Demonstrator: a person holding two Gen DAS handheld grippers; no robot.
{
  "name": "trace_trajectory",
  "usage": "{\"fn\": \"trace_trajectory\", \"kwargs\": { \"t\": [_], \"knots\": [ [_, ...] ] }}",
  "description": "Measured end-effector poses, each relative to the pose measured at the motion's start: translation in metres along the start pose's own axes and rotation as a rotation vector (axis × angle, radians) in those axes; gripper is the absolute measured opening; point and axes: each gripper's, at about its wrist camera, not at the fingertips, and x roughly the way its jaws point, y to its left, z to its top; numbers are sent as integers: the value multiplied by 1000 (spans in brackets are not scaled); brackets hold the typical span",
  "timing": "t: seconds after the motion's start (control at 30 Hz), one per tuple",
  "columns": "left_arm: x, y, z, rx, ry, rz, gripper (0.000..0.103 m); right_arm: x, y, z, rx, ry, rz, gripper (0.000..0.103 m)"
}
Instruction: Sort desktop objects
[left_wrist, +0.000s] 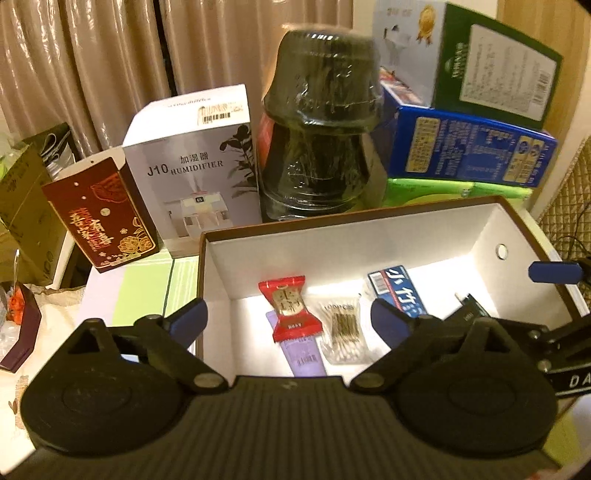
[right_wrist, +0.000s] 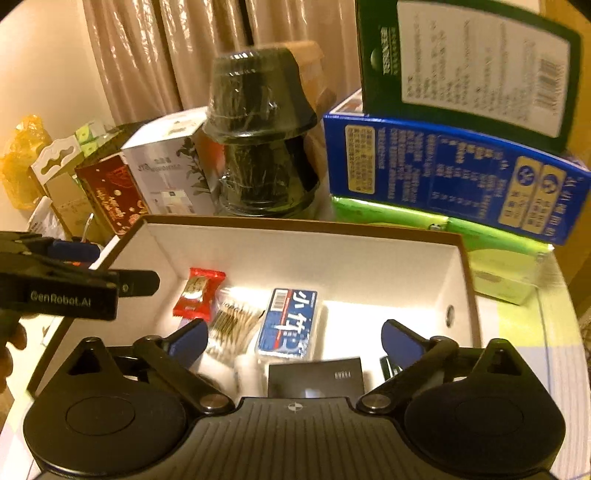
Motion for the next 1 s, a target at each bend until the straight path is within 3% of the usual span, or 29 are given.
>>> {"fn": "trace_trajectory", "kwargs": {
  "t": [0.17,1.0],
  "knots": [
    [-31,-4,-15,3,-25,9,101,-31,10,-20,-26,-20,-23,101],
    [-148,-21,-94,-57,-48,72,102,-149,33,-85,37,-86,-40,101]
  ]
}}
